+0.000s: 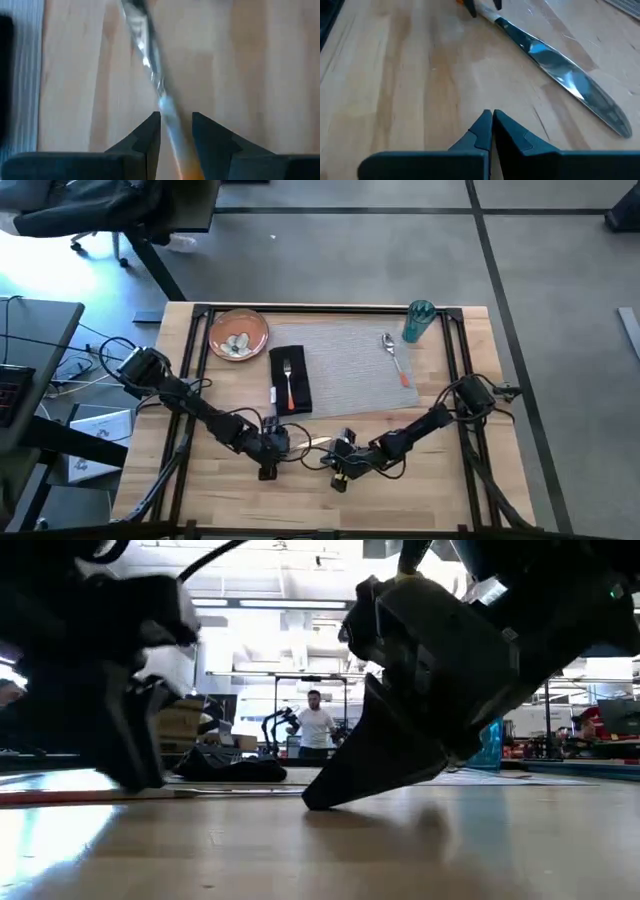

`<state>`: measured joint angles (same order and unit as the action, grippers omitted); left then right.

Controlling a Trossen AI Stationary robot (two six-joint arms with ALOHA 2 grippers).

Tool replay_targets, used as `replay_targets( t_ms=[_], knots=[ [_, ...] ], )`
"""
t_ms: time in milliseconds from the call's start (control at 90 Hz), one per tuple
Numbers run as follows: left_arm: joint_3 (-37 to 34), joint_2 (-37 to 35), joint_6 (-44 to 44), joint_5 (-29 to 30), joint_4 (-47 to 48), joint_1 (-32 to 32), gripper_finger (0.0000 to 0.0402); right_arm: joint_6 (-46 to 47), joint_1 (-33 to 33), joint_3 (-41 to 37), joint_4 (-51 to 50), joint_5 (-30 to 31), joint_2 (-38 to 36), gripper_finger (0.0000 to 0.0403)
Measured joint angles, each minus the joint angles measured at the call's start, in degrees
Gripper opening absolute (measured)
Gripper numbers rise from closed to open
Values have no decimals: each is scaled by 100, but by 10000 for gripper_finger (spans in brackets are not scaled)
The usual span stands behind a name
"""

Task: Set table place
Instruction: Put the orange table knife on the gray table mat beside the orange spoon

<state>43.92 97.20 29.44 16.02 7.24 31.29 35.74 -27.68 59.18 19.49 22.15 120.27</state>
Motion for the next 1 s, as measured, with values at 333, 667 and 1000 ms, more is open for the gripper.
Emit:
replay_targets(
  t_ms=[333,667,1000],
  knots=[
    [0,359,491,-13,-915,201,92,28,132,0,-10,51,-4,0],
    [13,920,693,-457,-2415,211,92,40,267,0,-48,162,-4,0],
    [239,805,277,-516,-2560,-52,92,208,465,-2,55,267,-4,0]
  ],
)
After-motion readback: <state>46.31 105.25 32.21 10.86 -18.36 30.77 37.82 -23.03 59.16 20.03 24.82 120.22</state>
